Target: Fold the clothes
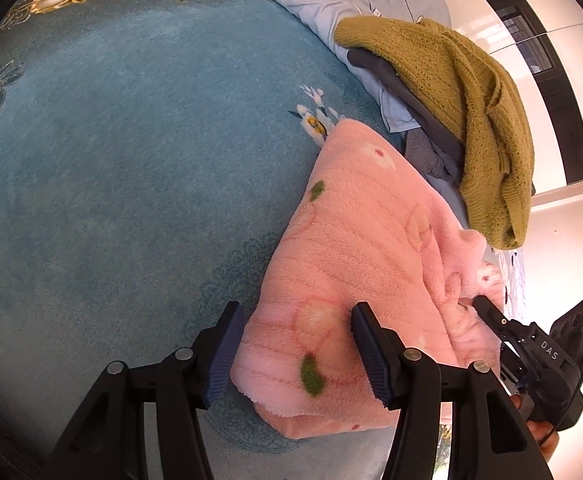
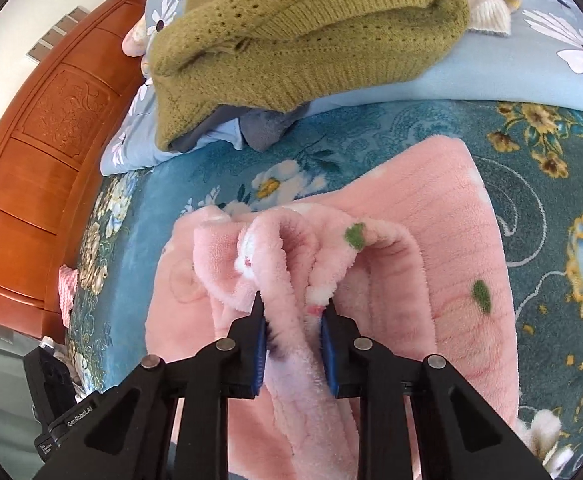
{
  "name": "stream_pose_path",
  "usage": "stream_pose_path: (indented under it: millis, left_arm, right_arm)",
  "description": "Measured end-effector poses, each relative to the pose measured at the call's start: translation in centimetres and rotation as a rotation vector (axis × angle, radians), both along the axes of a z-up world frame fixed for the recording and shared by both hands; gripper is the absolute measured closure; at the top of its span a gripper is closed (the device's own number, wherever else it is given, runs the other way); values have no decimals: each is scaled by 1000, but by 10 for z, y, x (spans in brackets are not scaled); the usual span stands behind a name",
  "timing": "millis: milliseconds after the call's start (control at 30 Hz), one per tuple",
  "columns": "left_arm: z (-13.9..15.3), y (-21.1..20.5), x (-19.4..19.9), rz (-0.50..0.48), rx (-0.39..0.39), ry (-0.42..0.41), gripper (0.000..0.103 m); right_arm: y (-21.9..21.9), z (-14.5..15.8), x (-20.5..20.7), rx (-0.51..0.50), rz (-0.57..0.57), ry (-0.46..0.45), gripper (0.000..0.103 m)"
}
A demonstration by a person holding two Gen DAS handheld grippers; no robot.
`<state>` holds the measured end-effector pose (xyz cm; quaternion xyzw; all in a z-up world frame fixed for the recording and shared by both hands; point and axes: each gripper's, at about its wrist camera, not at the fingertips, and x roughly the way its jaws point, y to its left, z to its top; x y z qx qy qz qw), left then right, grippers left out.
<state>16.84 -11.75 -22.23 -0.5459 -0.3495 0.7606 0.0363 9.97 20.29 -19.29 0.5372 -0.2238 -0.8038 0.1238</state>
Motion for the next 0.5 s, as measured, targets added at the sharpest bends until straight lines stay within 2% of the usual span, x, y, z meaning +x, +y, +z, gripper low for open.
stream_pose_path:
  millis: [133,233,300,400,433,500]
  left_arm:
    - [9,5,1,-36,22,45,43]
    - [8,12,-1,-68,28,36,43]
    - [6,16,-2,-90,27,21,43]
    - [3,20,-1,-102,0,0,43]
    - [2,20,0,-102,-7,-6,43]
    - [-3,16,2,-89,1,-26,42]
  right_arm:
    - [20,38,13,-60,-29,108,82]
    - [42,50,22,-33,-57,134,82]
    - [54,35,24,25,-92,82,82]
    - [70,-7,25,-3,-154,-62,82]
    - [72,-16,27,-25,-168,-90,81]
    - [72,-22,29,-36,-183,-89,81]
